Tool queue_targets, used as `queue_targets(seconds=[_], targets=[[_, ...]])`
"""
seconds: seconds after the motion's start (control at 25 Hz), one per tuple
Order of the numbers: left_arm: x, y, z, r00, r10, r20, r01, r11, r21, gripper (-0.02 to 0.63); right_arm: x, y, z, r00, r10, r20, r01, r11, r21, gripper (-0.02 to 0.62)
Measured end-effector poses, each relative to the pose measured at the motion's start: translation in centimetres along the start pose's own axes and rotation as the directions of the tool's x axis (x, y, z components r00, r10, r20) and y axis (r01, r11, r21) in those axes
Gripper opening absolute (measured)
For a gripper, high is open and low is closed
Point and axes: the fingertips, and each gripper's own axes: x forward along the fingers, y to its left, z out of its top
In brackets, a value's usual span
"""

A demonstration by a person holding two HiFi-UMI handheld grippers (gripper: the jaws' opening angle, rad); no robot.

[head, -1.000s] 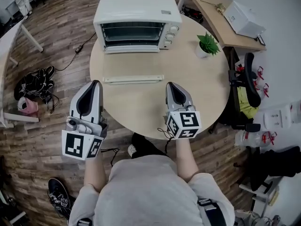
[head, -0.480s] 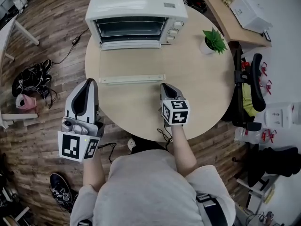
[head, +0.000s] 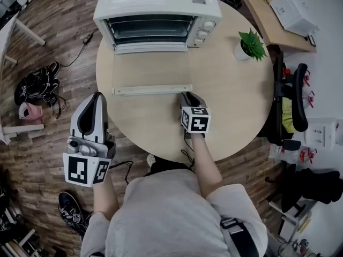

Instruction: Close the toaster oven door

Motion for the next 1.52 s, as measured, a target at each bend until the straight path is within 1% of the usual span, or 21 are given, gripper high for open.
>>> queue_targets(seconds=[0.4, 0.68, 0.88, 1.0, 1.12, 1.52], targets=[[0.3, 0.7, -0.9, 0.999, 0.015, -0.034, -0.014, 1.000, 0.011, 0.008, 2.4, -0.4, 0.1, 1.000, -0.025, 0.014, 0.025, 0.999, 0.023, 0.101], [0.4, 1.1, -0.6, 0.999, 0.017, -0.033, -0.016, 1.000, 0.015, 0.008, 1.4, -0.1, 1.2, 0.999, -0.049, 0.013, 0.049, 0.999, 0.021, 0.086], [0.9, 0.7, -0.3, 1.000, 0.004, -0.024, -0.004, 1.000, 0.013, 0.008, -0.2, 0.4, 3.6, 0.998, -0.051, 0.048, 0.050, 0.999, 0.020, 0.081], [1.3, 0.4, -0.1, 1.000, -0.010, -0.016, 0.010, 1.000, 0.011, 0.007, -1.3, 0.8, 5.6, 0.995, -0.051, 0.088, 0.051, 0.999, 0.000, 0.083], [1.5, 0.2, 0.1, 1.000, -0.018, -0.011, 0.018, 1.000, 0.008, 0.008, -2.0, 1.0, 7.5, 0.993, -0.052, 0.109, 0.055, 0.998, -0.021, 0.084], [1.1, -0.2, 0.9, 1.000, -0.018, 0.011, 0.018, 1.000, 0.016, 0.008, -3.2, 1.4, 12.4, 0.983, -0.047, 0.179, 0.059, 0.996, -0.065, 0.086]])
